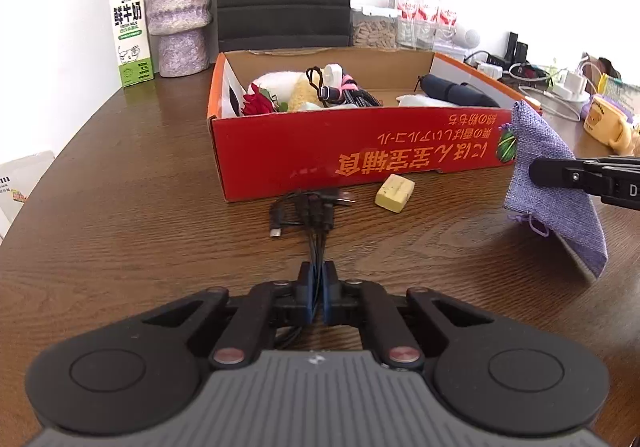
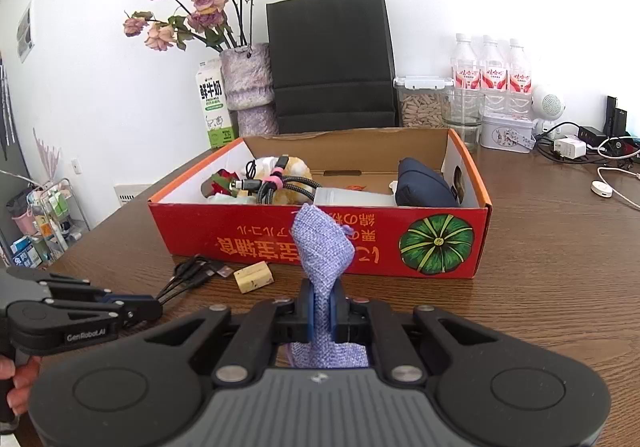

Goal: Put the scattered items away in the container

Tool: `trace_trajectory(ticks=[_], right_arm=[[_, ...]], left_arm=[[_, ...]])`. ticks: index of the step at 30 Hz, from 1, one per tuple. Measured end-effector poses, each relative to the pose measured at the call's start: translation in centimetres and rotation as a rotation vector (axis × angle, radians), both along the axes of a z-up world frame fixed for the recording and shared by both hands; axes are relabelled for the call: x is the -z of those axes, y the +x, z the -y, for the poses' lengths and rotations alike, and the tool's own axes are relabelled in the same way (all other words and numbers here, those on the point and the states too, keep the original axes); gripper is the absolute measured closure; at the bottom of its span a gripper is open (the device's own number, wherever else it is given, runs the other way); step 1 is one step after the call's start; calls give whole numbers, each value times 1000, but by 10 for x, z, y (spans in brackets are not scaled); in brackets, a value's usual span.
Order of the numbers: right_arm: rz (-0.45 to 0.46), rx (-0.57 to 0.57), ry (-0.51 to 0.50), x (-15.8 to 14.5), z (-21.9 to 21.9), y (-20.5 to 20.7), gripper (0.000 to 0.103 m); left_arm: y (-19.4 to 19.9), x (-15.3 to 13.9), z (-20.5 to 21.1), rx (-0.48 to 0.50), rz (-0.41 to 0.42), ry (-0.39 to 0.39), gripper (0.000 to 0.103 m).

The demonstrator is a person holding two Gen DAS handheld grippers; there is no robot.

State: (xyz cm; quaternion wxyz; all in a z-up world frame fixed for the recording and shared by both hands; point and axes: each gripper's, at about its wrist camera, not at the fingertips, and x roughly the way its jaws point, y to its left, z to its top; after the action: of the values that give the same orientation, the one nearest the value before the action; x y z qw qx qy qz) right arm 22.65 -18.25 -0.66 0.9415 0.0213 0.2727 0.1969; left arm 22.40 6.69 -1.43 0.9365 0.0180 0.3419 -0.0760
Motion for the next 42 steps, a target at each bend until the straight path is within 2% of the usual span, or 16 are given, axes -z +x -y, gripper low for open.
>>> trace_trajectory(ticks=[10, 15, 21, 26, 34, 38, 42], right_arm=[[46, 4, 41, -12, 10, -10, 97], [101, -1, 65, -32, 11, -8, 97], [189, -5, 94, -67, 6, 4, 97], [248, 5, 115, -91, -2, 27, 97], [232, 31, 127, -87, -14, 91, 97], [218, 62, 109, -74, -23, 130, 97], [171, 74, 98, -53, -33, 166, 97]], left_arm=[[-30, -39, 8, -17, 177, -26, 99], [-33, -78, 9, -25, 297, -79, 99], [-16, -131, 15, -31, 433, -128, 99], [13, -154, 25, -44, 495, -160, 99], [94, -138, 33, -86, 464, -210, 99], [130, -125, 35, -123, 446, -211, 99], [156, -97, 37, -154, 397, -181, 99]])
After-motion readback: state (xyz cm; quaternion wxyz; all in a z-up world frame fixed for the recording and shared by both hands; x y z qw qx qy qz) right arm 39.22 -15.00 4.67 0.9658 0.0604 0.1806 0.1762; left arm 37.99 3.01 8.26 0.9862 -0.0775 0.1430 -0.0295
